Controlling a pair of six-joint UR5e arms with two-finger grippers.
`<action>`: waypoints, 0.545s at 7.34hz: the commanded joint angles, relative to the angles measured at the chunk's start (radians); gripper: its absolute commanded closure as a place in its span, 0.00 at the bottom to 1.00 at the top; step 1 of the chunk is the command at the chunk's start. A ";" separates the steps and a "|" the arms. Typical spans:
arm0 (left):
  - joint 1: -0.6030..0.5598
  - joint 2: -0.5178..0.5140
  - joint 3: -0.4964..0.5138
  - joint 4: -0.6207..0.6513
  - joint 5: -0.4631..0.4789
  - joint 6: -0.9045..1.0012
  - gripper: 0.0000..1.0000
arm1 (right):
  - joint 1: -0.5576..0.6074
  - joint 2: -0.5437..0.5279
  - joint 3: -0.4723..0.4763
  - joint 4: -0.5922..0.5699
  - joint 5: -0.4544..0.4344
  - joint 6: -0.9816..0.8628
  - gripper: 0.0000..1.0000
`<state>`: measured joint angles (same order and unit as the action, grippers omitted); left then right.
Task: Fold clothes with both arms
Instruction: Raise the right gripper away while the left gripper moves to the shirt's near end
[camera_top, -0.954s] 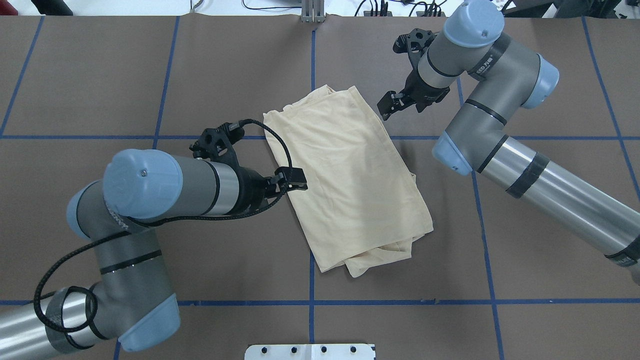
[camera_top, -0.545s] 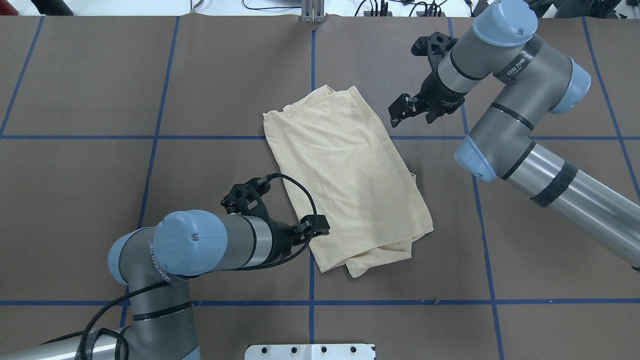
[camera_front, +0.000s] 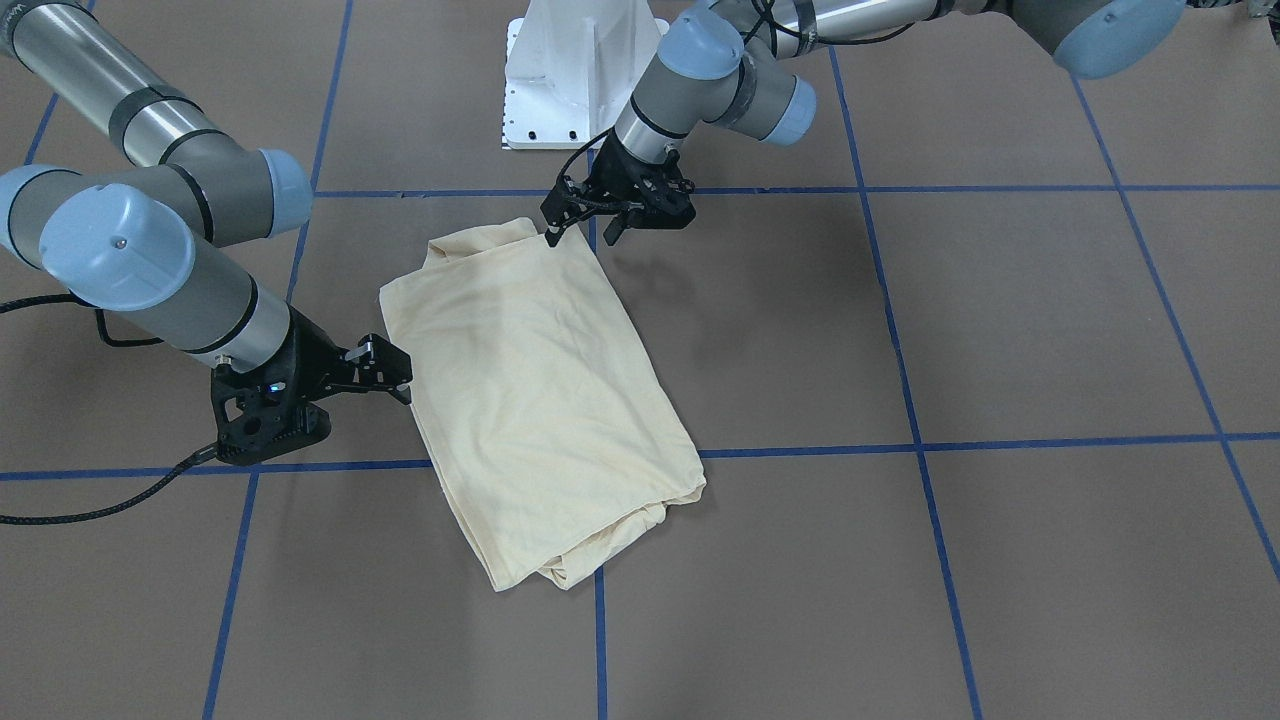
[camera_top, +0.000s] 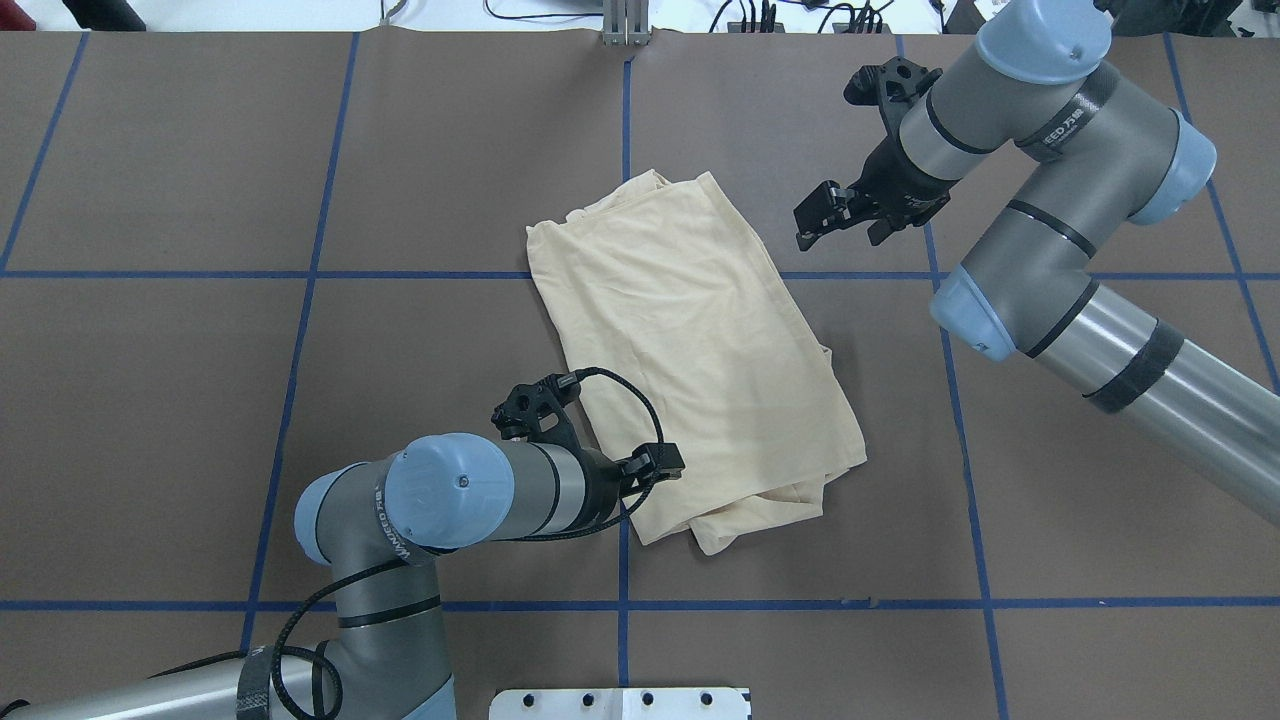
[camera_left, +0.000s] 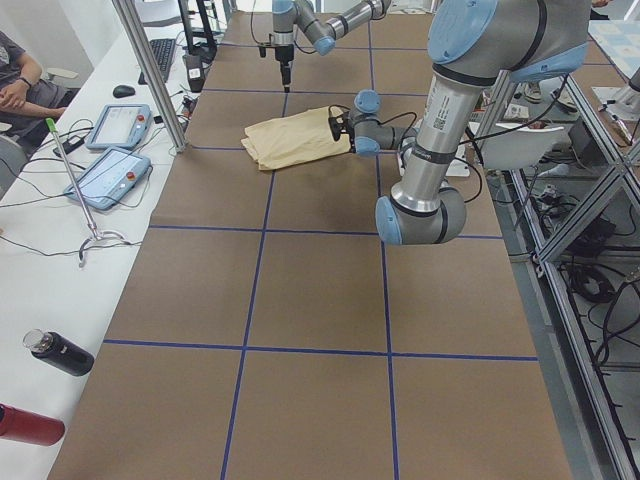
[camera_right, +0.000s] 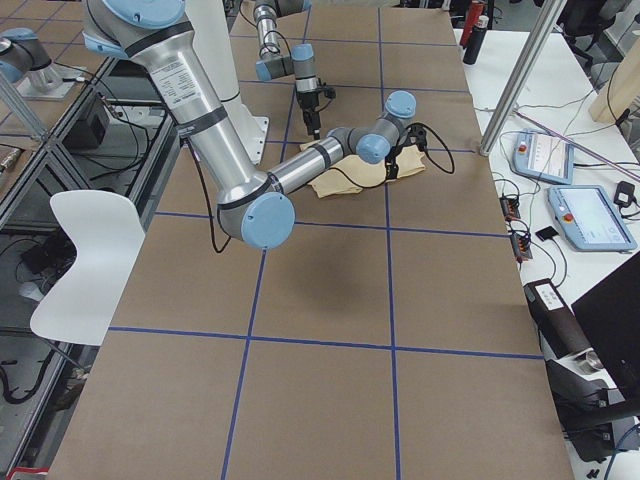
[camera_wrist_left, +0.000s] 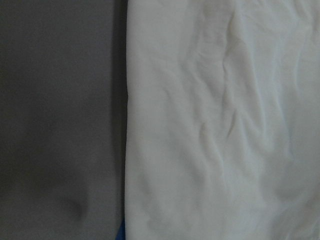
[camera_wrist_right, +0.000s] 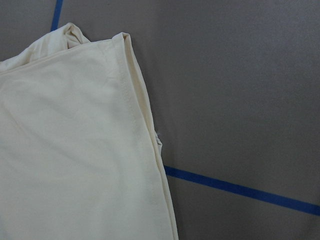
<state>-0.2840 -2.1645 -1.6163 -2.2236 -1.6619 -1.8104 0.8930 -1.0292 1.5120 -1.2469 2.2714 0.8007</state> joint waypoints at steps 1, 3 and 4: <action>0.000 -0.001 -0.005 -0.008 -0.004 0.014 0.02 | 0.003 0.000 -0.001 -0.003 0.000 0.000 0.00; 0.005 -0.009 -0.002 -0.010 -0.006 0.016 0.03 | 0.004 0.000 0.000 -0.003 0.000 0.000 0.01; 0.008 -0.015 0.006 -0.011 -0.006 0.038 0.05 | 0.004 0.001 -0.001 -0.003 0.000 0.000 0.01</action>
<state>-0.2796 -2.1730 -1.6174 -2.2332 -1.6672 -1.7898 0.8970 -1.0290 1.5116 -1.2502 2.2718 0.8007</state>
